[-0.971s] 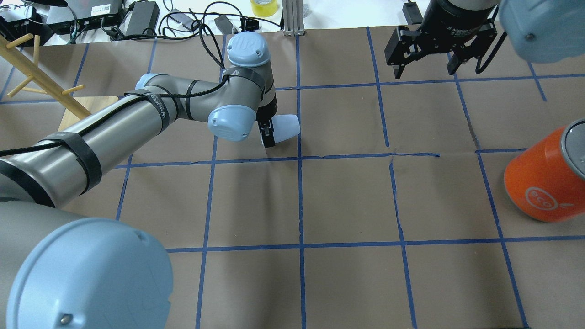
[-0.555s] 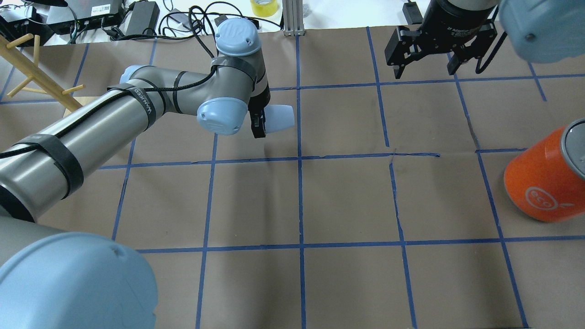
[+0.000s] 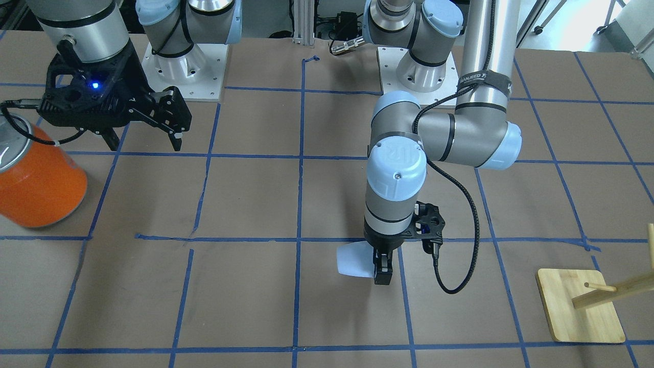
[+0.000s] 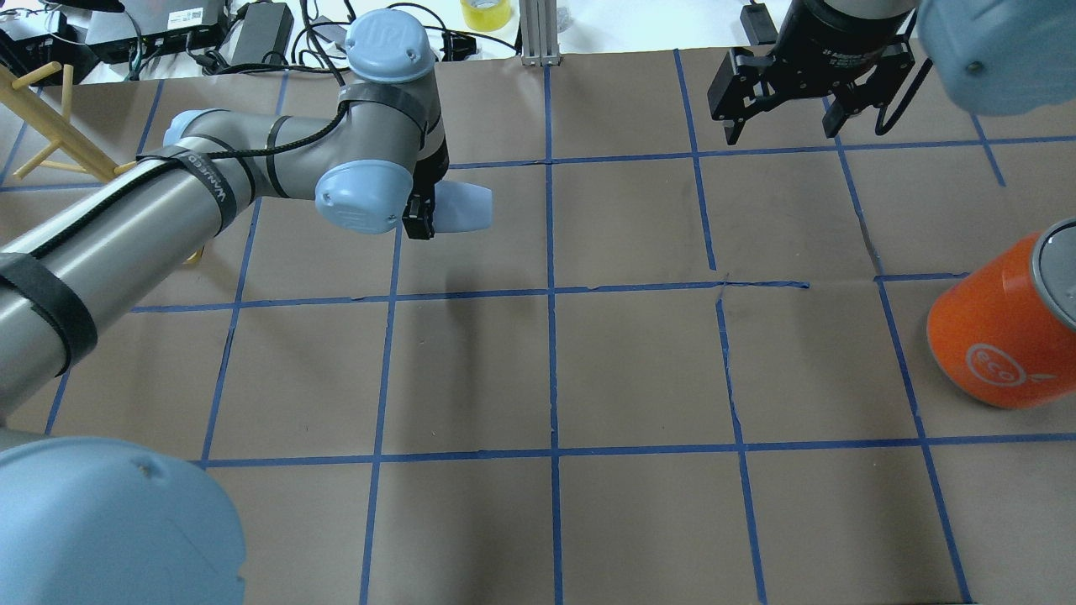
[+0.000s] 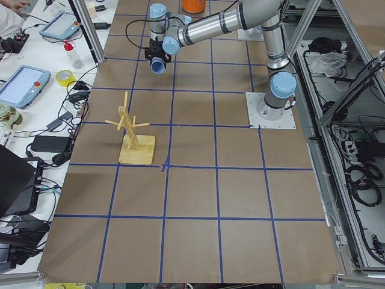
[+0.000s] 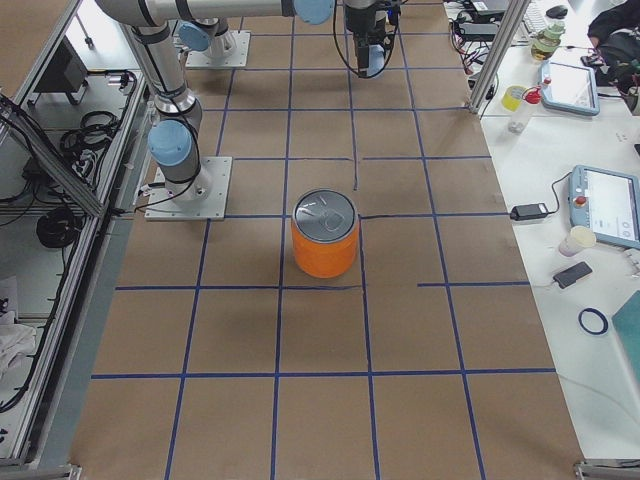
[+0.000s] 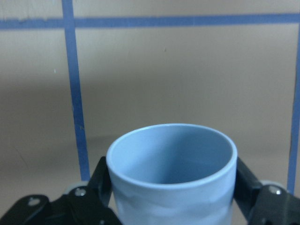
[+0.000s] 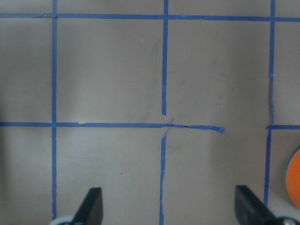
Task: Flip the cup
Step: 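Lift the cup with the left gripper, turning it upright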
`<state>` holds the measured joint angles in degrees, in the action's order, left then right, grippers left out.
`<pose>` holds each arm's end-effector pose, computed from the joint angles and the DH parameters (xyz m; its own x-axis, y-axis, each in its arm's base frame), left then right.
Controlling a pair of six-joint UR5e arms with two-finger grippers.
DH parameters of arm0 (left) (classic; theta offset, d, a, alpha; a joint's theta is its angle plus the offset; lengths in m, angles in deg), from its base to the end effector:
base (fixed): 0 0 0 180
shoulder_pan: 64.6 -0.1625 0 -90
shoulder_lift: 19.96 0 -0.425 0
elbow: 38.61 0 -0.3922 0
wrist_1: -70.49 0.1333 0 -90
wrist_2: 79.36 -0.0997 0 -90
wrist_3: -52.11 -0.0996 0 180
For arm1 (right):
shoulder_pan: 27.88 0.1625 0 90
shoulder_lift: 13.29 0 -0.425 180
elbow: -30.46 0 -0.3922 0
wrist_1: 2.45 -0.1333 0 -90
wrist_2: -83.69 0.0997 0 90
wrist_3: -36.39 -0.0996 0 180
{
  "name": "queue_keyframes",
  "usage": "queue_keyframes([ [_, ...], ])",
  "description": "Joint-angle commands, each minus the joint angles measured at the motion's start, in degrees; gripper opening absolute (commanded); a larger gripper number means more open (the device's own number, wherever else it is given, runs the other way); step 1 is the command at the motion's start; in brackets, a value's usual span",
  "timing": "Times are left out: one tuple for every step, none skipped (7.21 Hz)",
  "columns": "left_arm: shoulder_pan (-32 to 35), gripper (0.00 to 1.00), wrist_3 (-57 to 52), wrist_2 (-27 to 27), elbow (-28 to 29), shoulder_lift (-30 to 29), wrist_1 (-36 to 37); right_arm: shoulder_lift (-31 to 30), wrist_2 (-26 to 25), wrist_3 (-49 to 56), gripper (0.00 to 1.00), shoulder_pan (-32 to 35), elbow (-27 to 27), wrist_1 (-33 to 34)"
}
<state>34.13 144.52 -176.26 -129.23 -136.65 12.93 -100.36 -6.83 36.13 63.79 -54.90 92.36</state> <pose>-0.2182 -0.6216 0.2727 -0.1097 -0.9895 0.0944 -0.9884 0.0985 -0.1158 0.1476 -0.5200 0.5110 -0.9997 -0.0236 0.0085 -0.0244 0.9932 -0.1136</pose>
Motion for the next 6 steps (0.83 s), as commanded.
queue_keyframes([
  [-4.7, 0.0, -12.6, -1.2, -0.2, 2.0, -2.4, -0.1, -0.1, 0.0, 1.0, 0.0, -0.1, 0.0],
  [-5.6, 0.0, -22.2, -7.0, -0.2, 1.8, -1.8, 0.1, -0.1, 0.0, 1.0, 0.0, -0.1, 0.4],
  [-6.2, 0.0, -30.8, -12.6, -0.1, 1.5, -1.5, -0.1, 0.0, 0.0, 1.0, 0.0, -0.1, 0.1],
  [-7.0, 0.0, -38.0, -18.9, -0.1, 1.0, -1.1, -0.2, 0.0, 0.0, 1.0, 0.0, -0.1, -0.1],
  [-7.6, 0.0, -43.8, -23.0, -0.2, 0.1, 3.2, 0.0, 0.0, 0.0, 1.0, 0.0, 0.0, -0.1],
  [-8.5, 0.0, -48.4, -27.3, -0.1, -1.2, 6.6, 0.0, 0.2, 0.0, 1.0, 0.0, -0.1, -0.1],
])
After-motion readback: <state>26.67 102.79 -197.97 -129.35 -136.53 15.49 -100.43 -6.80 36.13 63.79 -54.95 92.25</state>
